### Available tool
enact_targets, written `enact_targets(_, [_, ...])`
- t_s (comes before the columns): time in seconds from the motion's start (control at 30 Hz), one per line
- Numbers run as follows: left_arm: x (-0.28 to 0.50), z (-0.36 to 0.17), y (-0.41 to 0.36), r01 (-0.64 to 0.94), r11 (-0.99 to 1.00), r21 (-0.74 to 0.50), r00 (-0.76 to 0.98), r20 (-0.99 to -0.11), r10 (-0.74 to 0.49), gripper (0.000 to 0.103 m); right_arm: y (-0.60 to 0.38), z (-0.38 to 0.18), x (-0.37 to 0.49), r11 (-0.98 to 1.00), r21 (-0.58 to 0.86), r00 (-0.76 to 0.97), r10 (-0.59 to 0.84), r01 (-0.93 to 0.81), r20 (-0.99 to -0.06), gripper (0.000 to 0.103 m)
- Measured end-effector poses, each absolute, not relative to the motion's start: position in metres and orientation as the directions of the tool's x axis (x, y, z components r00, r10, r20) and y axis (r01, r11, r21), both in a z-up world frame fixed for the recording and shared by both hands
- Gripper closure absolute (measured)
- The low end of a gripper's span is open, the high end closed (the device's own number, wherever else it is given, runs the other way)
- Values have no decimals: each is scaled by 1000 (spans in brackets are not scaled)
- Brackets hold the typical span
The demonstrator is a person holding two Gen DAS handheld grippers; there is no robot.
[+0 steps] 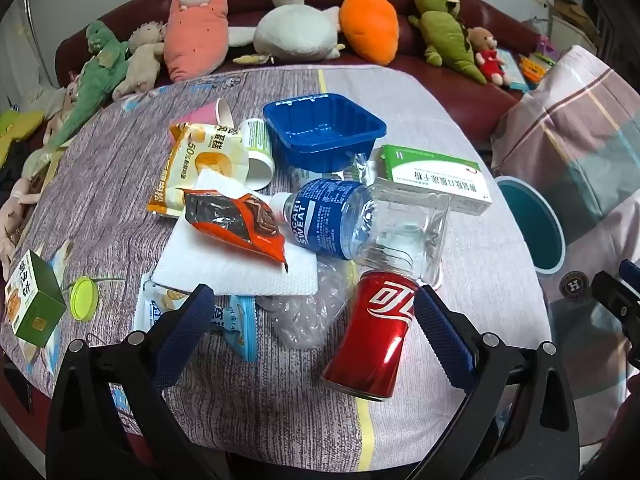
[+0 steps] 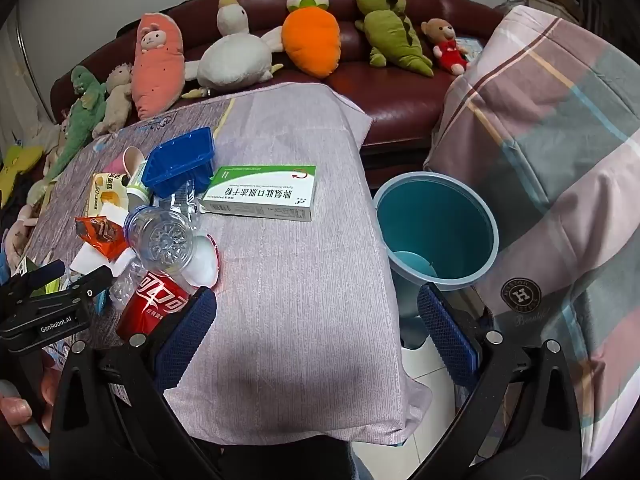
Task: Collect trash
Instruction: 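Reach the left tool toward the Pocari Sweat bottle and the right tool toward the medicine box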
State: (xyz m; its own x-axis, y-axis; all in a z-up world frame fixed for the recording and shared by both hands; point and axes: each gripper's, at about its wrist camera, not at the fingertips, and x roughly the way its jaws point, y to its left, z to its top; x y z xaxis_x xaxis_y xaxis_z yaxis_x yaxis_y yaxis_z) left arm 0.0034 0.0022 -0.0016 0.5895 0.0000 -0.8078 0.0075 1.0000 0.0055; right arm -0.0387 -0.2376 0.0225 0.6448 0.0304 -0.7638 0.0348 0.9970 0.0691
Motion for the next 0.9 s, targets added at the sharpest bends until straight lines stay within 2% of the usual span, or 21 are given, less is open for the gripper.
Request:
enact_targets(0.37, [8, -3, 2, 30, 999, -19, 572, -820, -32, 4, -240, 21, -36, 998, 55, 642, 22, 33, -767, 6])
enact_targets(0.6, [47, -3, 9, 43, 980, -192, 453, -871, -191, 4, -247, 17, -27, 998, 48, 640, 14, 36, -768, 6])
enact_targets(0.73, [74, 3, 0, 33, 957, -289, 425, -862, -275, 4, -255, 9, -18, 997, 64, 628, 22, 44, -778, 6])
enact_targets(0.9, [104, -16, -3, -79, 957, -278, 328, -914, -238, 4, -267, 1, -4, 995, 82, 611, 34, 50, -791, 6])
